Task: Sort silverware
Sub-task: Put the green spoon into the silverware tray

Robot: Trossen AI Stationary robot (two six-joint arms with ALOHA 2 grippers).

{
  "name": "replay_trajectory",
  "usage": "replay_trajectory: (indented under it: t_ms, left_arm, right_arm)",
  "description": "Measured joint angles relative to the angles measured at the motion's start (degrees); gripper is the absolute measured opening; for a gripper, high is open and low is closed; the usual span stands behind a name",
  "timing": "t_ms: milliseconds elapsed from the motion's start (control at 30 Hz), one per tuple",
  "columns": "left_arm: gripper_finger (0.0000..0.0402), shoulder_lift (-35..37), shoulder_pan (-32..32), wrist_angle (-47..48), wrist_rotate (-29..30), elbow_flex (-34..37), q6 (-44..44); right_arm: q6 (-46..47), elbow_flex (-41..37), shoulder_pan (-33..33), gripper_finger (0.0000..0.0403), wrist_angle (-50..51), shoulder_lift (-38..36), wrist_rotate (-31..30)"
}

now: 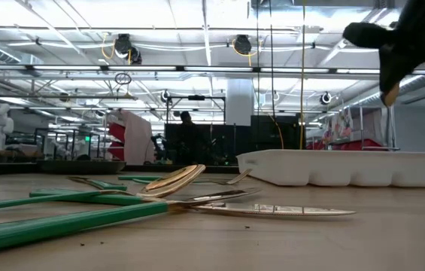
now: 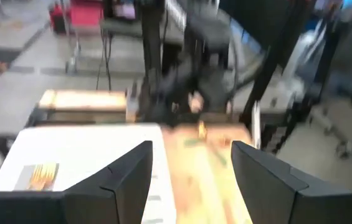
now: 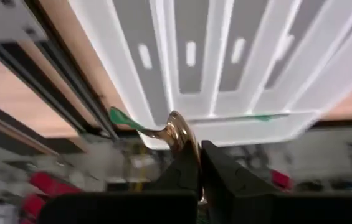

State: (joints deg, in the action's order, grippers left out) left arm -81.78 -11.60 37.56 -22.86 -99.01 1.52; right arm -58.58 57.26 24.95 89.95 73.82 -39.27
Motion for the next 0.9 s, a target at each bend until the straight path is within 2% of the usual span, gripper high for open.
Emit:
replay_trajectory:
  t_ms: [233, 500, 767, 900]
  left_arm:
    - [0.0225, 0.4, 0.0, 11.7, 3.7, 0.0, 7.6]
    - [0.0225, 0.3, -0.1, 18.3, 8.3, 0.0, 12.7]
    - [0.0225, 2.1, 0.0, 19.8, 10.5, 0.0, 10.7]
    - [0.0225, 3.8, 0.0, 17.2, 10.5, 0.0, 9.2]
  right_arm:
    - [-5.3, -6.6, 2.3, 0.0, 0.2, -2.3, -9.5]
    - [-12.0, -13.0, 5.3, 0.0, 0.0, -3.7, -5.8]
    - [-14.0, -13.6, 7.4, 0.0, -0.4, -3.6, -7.0]
    - [-14.3, -13.6, 7.3, 0.0, -0.3, -2.9, -8.5]
